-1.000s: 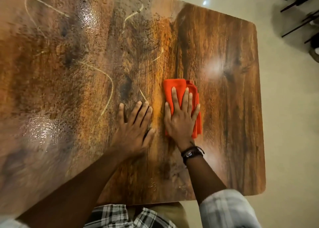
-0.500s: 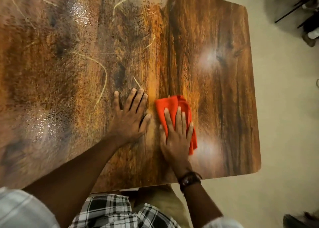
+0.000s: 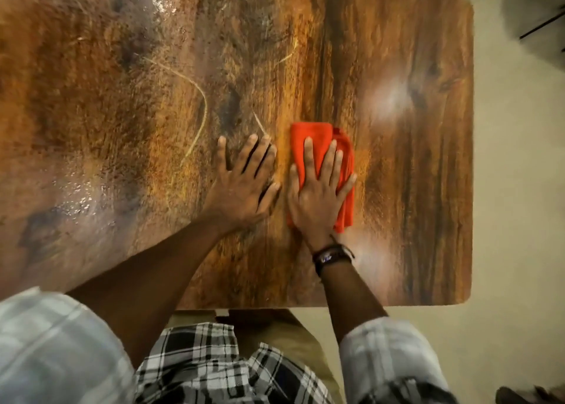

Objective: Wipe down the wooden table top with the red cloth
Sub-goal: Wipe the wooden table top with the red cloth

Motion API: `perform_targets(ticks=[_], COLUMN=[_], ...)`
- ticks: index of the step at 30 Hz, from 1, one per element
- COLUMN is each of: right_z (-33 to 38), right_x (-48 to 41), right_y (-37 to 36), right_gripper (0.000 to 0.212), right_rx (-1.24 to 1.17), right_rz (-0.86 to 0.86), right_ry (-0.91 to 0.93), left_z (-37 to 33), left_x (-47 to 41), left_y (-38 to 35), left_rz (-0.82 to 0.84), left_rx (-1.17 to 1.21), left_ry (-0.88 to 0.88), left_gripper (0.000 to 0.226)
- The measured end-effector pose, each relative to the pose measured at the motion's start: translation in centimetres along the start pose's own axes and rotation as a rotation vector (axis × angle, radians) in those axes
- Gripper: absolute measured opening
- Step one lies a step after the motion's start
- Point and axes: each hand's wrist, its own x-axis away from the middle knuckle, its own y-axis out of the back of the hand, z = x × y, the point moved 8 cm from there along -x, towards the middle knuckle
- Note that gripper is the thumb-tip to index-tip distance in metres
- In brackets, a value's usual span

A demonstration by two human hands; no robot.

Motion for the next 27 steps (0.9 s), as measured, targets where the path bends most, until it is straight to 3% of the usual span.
perform_targets(ticks=[5, 9, 14, 27], right_z=[0.1, -2.2, -4.8, 2.3], right_x=[-1.1, 6.8, 15.2, 1.1], right_y=[0.0, 0.1, -0.1, -0.5], right_gripper=[0.059, 0.062, 0.06, 0.059], right_rx=[0.018, -0.052, -0.077, 0.002], right_rz=[-0.022, 0.102, 0.126, -0.017], right_ry=[0.036, 0.098, 0.076, -0.026], left_z=[-0.2, 0.0, 0.1, 0.2], left_x=[0.3, 0.5, 0.3, 0.0], left_y=[0.2, 0.2, 0.1, -0.3], left_rz=[-0.01, 0.003, 0.03, 0.057], left_rx=[-0.003, -0.006, 0.001, 0.005], left_ry=[-0.008, -0.005, -0.004, -0.022], left_gripper=[0.068, 0.069, 0.069, 0.065])
